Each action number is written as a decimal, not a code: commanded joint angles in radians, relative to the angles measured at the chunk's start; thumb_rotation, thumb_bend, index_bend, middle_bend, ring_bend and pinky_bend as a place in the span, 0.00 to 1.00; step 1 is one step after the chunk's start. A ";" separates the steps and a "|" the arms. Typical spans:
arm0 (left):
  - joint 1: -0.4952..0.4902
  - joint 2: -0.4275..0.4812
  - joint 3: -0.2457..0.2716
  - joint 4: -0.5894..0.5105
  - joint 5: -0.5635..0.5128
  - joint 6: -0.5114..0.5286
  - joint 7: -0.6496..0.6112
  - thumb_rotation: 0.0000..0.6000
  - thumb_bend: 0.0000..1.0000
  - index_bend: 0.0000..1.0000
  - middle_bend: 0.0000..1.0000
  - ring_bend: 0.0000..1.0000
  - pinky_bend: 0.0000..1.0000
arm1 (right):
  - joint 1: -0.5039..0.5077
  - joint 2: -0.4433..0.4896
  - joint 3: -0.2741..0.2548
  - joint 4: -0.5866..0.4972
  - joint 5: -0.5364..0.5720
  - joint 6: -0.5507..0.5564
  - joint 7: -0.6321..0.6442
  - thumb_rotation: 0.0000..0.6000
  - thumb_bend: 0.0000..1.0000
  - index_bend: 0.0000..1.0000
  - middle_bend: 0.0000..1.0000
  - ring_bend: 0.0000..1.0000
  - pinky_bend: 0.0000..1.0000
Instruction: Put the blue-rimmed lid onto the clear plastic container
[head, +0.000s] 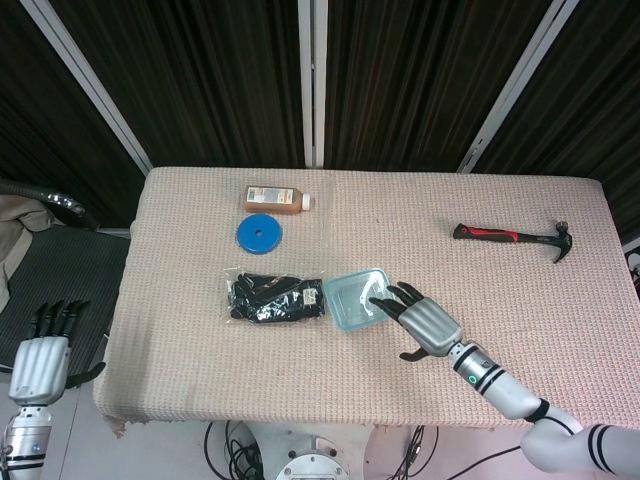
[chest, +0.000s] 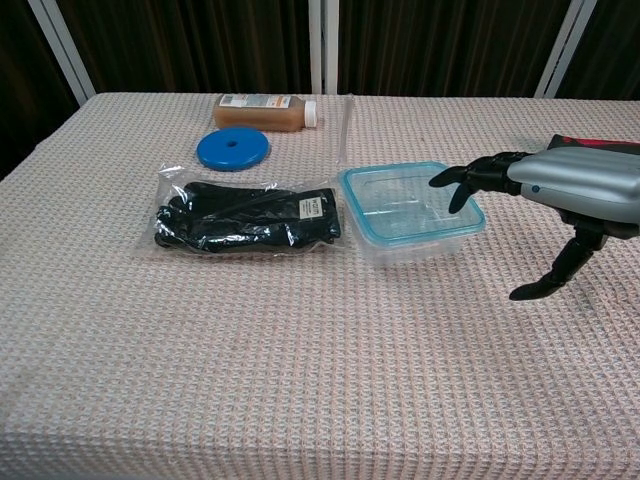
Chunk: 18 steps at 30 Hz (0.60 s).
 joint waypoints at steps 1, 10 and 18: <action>0.000 0.002 -0.002 -0.001 0.000 0.003 -0.001 1.00 0.03 0.14 0.12 0.05 0.00 | -0.014 0.023 0.014 -0.016 -0.014 0.041 0.007 1.00 0.00 0.00 0.22 0.00 0.00; -0.007 0.005 -0.010 -0.006 0.010 0.010 0.008 1.00 0.03 0.14 0.12 0.05 0.00 | -0.115 0.137 0.040 -0.097 0.007 0.216 -0.057 1.00 0.01 0.00 0.10 0.00 0.00; -0.022 -0.007 -0.023 0.004 0.034 0.023 0.024 1.00 0.03 0.14 0.12 0.05 0.00 | -0.303 0.224 0.028 -0.148 0.047 0.455 -0.057 1.00 0.03 0.00 0.00 0.00 0.00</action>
